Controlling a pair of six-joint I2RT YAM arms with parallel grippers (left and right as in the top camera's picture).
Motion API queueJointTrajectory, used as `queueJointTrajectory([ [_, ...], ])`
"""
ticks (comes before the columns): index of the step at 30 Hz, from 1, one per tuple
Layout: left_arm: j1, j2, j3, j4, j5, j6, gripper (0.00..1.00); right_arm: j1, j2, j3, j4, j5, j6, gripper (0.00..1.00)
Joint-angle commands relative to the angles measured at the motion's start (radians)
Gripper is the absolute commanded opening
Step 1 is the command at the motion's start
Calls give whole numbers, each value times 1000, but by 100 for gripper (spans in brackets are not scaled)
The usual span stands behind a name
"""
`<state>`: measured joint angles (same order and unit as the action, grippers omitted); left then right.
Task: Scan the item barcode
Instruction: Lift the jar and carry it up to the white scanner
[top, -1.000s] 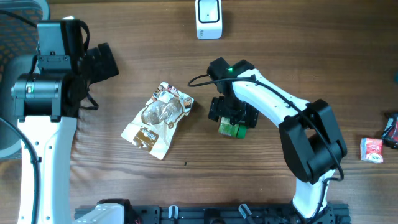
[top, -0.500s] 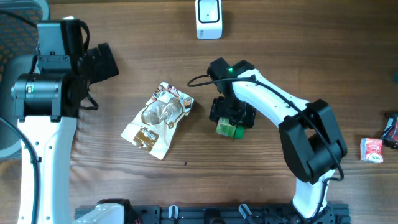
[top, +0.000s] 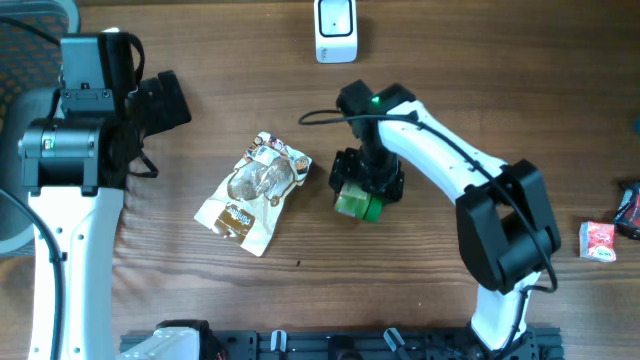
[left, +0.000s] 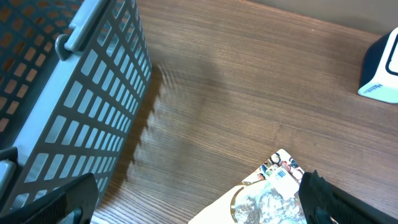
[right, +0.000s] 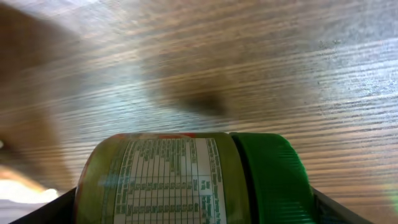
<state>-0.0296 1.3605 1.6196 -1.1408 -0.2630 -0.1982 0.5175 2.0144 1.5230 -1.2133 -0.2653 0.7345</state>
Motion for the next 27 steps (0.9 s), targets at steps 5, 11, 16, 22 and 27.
queueJointTrajectory([
  [5, 6, -16, -2, 0, 5, 11, 100, -93, -5, 67, -37, -257, -109, 86],
  [11, 6, -16, -2, 0, 5, 11, 100, -179, -5, 83, -64, -458, -133, 85],
  [16, 6, -16, -2, 0, 5, 11, 100, -219, -5, 83, -32, -640, -129, 85],
  [22, 6, -16, -2, 0, 5, 11, 100, -247, -5, 83, 8, -785, -129, 85],
  [27, 6, -16, -2, 0, 5, 11, 100, -249, -5, 83, 23, -874, -130, 85],
])
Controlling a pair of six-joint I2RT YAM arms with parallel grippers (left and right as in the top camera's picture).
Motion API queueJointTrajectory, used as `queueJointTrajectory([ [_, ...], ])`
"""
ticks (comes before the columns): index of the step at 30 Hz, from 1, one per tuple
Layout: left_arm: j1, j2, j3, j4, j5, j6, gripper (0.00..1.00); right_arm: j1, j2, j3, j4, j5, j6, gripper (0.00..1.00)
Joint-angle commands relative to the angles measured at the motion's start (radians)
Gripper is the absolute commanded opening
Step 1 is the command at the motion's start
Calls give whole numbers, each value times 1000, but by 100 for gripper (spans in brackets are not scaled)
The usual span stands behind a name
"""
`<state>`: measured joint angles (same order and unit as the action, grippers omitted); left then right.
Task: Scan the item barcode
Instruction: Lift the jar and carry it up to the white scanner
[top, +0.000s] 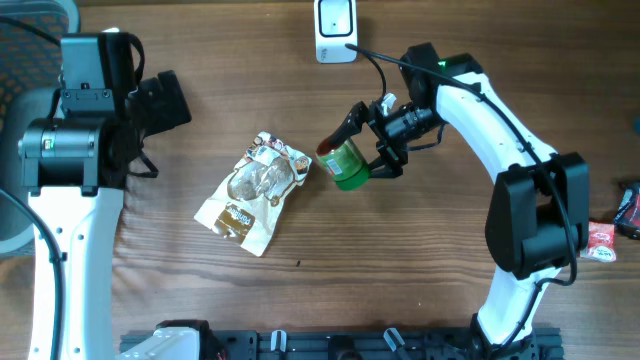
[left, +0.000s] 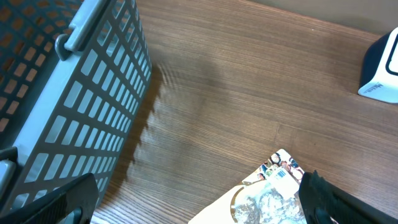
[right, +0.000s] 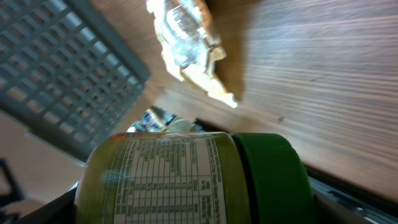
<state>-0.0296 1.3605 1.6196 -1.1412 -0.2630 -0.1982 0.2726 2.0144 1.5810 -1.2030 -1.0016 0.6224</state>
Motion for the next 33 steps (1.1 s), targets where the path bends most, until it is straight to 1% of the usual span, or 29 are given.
queueJointTrajectory([
  [1, 6, -16, -2, 0, 5, 11, 100, -4, -5, 25, 21, -145, -17, 85],
  [8, 6, -16, -2, 0, 5, 11, 100, -4, -5, 25, 26, -144, -20, 84],
  [10, 6, -16, -2, 0, 5, 11, 100, -4, -5, 25, 78, -109, -41, 83],
  [12, 6, -16, -2, 0, 5, 11, 100, -4, -5, 25, 151, -31, -48, 83],
  [13, 6, -16, -2, 0, 5, 11, 100, -4, -5, 25, 234, -5, -68, 82],
  [18, 6, -16, -2, 0, 5, 11, 100, -4, -5, 25, 556, 45, -74, 82],
  [22, 6, -16, -2, 0, 5, 11, 100, -4, -5, 25, 780, 205, -99, 85],
  [25, 6, -16, -2, 0, 5, 11, 100, 5, -5, 25, 900, 307, -104, 87],
  [31, 6, -16, -2, 0, 5, 11, 100, 25, -4, 25, 1104, 575, -135, 85],
  [33, 6, -16, -2, 0, 5, 11, 100, 25, -4, 25, 1162, 646, -169, 86],
])
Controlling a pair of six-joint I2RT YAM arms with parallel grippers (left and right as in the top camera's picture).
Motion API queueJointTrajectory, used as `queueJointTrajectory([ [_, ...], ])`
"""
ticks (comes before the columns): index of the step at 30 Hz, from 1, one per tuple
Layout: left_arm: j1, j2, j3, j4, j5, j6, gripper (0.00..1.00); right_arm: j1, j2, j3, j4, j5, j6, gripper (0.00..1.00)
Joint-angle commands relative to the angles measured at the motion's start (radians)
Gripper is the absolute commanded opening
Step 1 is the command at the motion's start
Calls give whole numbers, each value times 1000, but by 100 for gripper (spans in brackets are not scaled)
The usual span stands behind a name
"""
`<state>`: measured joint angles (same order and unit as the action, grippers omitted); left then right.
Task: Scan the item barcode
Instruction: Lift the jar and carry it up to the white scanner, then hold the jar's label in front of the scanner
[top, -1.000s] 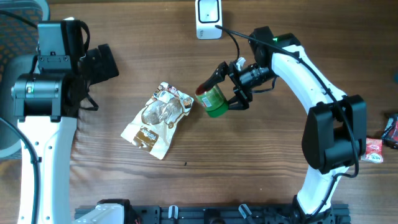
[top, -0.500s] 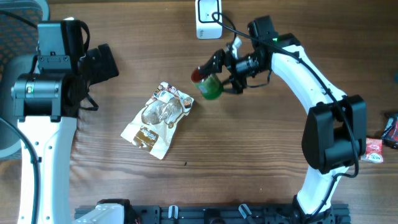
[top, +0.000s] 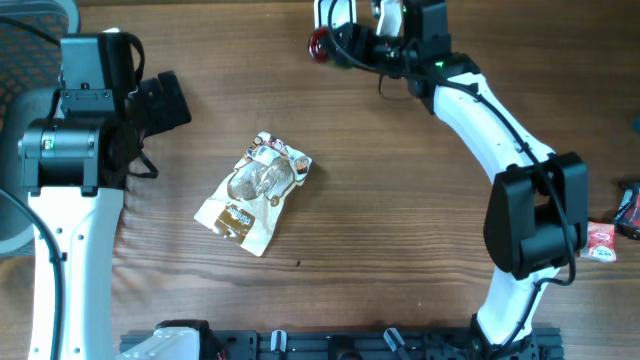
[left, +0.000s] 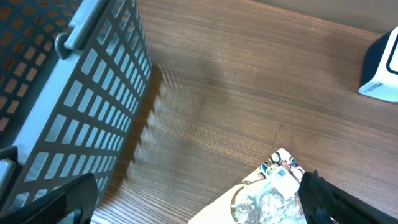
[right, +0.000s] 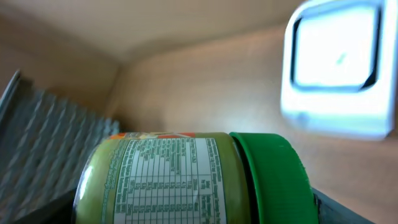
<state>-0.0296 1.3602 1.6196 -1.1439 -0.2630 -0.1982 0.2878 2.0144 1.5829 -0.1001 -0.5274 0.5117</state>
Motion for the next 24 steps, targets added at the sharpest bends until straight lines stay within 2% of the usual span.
queueJointTrajectory([
  [1, 6, -16, -2, 3, 5, 11, 100, 11, -4, 23, 80, 202, -72, 86],
  [9, 6, -16, -2, 3, 5, 11, 100, 34, 45, 23, 243, 483, -220, 87],
  [15, 6, -16, -2, 3, 5, 11, 100, 40, 101, 23, 344, 495, -298, 87],
  [24, 6, -16, -2, 3, 5, 11, 100, 66, 177, 23, 527, 617, -382, 88],
])
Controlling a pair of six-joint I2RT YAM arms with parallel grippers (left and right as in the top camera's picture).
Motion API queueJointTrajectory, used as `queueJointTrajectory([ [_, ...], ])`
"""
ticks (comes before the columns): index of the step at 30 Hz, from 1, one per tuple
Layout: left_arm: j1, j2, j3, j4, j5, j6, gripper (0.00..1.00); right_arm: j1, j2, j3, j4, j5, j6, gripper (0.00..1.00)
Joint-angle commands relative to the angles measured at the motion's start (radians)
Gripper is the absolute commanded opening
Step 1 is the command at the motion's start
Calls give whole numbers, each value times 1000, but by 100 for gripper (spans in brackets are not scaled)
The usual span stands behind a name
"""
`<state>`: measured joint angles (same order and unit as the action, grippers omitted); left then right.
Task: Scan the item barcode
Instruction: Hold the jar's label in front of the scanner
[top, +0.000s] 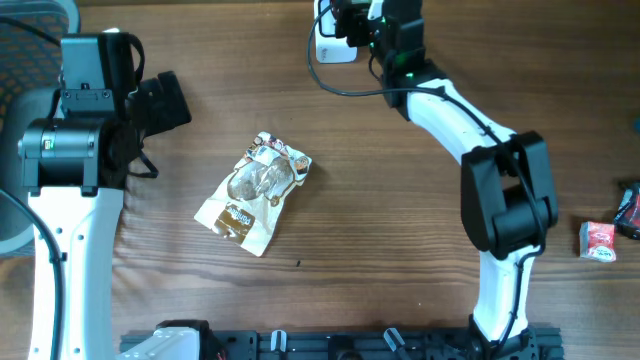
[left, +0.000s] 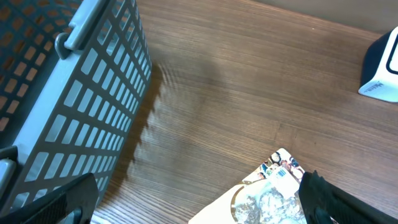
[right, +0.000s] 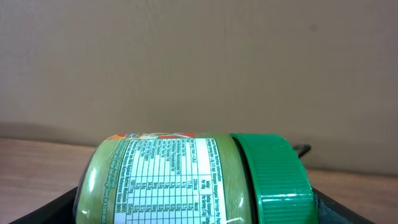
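A green jar (right: 186, 177) with a green screw lid (right: 270, 177) lies sideways in my right gripper (right: 196, 208), which is shut on it, its nutrition table facing the wrist camera. From overhead the right gripper (top: 352, 20) is at the table's far edge, right over the white scanner (top: 328, 30), and the jar is hidden there. My left gripper (left: 196, 208) stands open above the table at the left, holding nothing, with the scanner's corner (left: 382, 68) at the right edge of its view.
A foil snack bag (top: 255, 190) lies at mid table, its corner (left: 267, 199) below the left gripper. A grey mesh basket (left: 68, 99) stands at the far left. A small red packet (top: 598, 240) and a dark item (top: 628, 210) lie at the right edge.
The right gripper with the jar has moved slightly right, from beside the scanner's left edge to over it. Its camera now faces the wall instead of the scanner's face. The left arm is unchanged.
The right gripper was shut on the jar low at mid table, right of the snack bag. Then it held the jar raised and tilted nearer the scanner, then at the scanner's front, and now directly over it. The left arm stayed still throughout.
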<state>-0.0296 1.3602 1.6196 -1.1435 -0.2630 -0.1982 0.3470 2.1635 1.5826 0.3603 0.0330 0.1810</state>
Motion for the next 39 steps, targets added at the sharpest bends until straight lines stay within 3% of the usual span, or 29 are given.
queueJointTrajectory([
  [1, 6, -16, -2, 2, 5, 11, 100, 8, 43, 24, 97, 60, -54, 88],
  [7, 6, -16, -2, 2, 5, 11, 100, 10, 135, 32, 258, 79, -75, 88],
  [28, 6, -16, -2, 2, 5, 11, 100, 66, 331, 238, 229, 113, -164, 89],
  [39, 6, -16, -2, 2, 5, 11, 100, 65, 333, 252, 270, 125, -207, 89],
])
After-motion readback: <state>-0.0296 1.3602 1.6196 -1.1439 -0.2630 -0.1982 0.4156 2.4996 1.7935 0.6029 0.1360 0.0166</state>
